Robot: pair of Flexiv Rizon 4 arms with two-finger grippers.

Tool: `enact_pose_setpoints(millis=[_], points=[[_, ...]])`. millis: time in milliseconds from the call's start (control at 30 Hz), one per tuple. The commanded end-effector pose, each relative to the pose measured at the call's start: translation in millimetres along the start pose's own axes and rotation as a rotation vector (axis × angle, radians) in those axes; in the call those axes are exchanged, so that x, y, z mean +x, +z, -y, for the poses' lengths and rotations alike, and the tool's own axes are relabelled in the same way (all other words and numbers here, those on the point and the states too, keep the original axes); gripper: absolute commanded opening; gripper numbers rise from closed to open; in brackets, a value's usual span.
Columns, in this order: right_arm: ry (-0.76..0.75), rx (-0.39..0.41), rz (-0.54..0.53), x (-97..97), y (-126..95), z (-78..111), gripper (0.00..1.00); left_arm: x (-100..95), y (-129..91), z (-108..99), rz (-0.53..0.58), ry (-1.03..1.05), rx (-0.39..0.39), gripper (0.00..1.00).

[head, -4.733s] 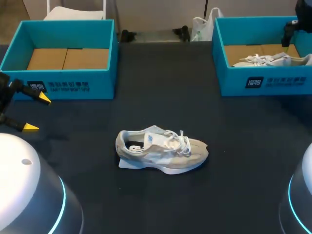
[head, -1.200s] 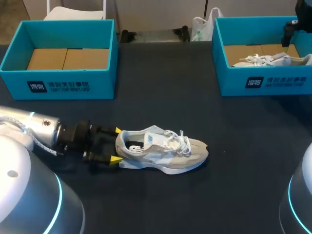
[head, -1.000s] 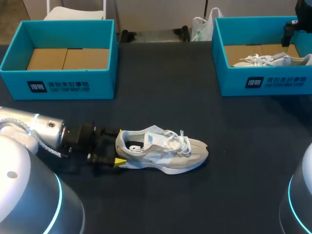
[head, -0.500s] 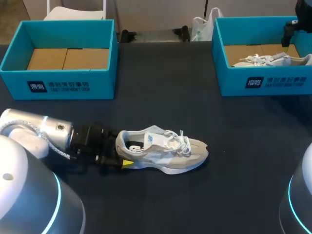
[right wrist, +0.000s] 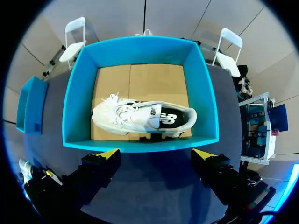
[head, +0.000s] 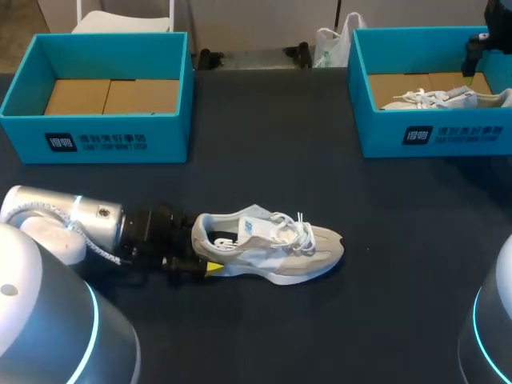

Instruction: Take the shoe out of the shoebox, open the shoe tongue, remove and reinsert the insole, then place the shoe into the shoebox

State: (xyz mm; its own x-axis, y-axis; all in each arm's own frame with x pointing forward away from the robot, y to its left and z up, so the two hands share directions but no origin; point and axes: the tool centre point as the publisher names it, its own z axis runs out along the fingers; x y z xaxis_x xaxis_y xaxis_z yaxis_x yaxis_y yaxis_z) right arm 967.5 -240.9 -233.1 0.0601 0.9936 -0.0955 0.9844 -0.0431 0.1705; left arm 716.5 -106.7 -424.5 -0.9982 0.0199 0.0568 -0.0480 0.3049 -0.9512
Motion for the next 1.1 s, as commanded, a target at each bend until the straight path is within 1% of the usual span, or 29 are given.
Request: enact_pose_setpoints(millis=[33,500,533,600,667,767,900,1100], points=[[0.000,0.001,-0.001,0.0,0,-0.7,1.00,0.8,5,-2,0.001,-0.001,-0.006,0.00],[0.000,0.001,-0.001,0.0,0,-0.7,1.00,1.0,5,-2,0.005,-0.008,-0.012,0.00],[0.002,-0.007,0.010,-3.7,-3,-2.3,1.00,1.0,5,-2,0.005,-0.008,-0.012,0.00],[0.008,0.046,0.043,-6.9,-6,-6.7,1.00,1.0,5,-2,0.005,-0.008,-0.012,0.00],[0.020,0.045,0.025,-4.1,-5,-7.3,1.00,1.0,5,-2,0.005,-0.008,-0.012,0.00],[0.040,0.066,0.019,11.7,-3,-4.8,1.00,1.0,5,-2,0.005,-0.008,-0.012,0.00],[0.063,0.043,0.013,36.3,-13,1.1,1.00,1.0,5,-2,0.005,-0.008,-0.012,0.00],[0.094,0.056,0.027,75.1,-24,14.0,1.00,1.0,5,-2,0.005,-0.008,-0.012,0.00]])
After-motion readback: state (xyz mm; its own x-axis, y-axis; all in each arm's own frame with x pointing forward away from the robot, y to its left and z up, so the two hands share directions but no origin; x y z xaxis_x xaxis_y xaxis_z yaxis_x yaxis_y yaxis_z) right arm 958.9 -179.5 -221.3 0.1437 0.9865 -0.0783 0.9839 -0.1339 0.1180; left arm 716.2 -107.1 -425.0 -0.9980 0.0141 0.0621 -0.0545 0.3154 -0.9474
